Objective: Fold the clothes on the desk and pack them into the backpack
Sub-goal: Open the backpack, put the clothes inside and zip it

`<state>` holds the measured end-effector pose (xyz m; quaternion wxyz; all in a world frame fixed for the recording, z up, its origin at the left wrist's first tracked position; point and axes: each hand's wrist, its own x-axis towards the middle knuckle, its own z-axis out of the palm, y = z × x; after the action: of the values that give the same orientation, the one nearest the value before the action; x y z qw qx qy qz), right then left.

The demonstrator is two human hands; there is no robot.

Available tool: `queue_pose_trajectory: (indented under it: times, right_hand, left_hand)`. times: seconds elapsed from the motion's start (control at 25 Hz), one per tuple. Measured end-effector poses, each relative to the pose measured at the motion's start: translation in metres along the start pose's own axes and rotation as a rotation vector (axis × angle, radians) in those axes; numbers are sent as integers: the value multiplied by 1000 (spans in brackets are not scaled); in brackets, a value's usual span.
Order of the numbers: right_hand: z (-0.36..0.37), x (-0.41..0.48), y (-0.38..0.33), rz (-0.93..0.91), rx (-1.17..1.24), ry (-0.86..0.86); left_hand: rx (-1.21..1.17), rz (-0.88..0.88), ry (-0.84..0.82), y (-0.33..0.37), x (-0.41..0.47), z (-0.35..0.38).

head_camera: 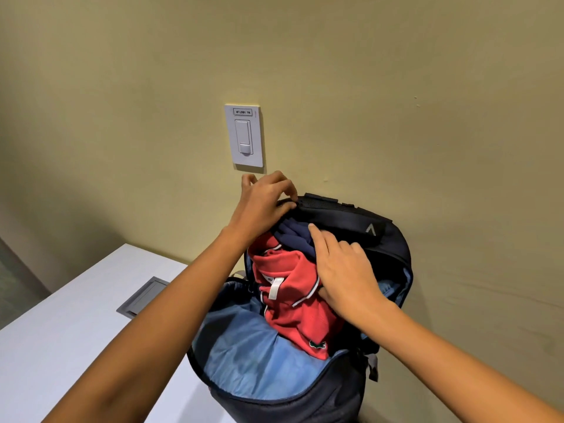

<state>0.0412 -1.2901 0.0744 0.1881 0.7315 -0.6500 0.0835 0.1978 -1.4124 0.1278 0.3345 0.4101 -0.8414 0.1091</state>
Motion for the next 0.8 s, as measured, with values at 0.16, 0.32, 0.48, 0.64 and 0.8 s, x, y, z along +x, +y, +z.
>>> queue_pose_trajectory:
  times: [0.16, 0.32, 0.48, 0.64, 0.8]
  right_hand:
    - [9, -6, 1, -34, 14, 126]
    - [13, -9, 2, -36, 36, 139]
    - [16, -16, 1, -78, 59, 175]
    - [22, -21, 1, -81, 57, 194]
    - [27, -16, 8, -60, 64, 212]
  left_hand:
    - [89, 145, -136, 6, 5, 5]
    - [162, 239, -89, 8, 11, 3]
    - [38, -64, -46, 8, 26, 3]
    - [-254, -292, 87, 13, 38, 3]
    - [-86, 122, 85, 13, 29, -12]
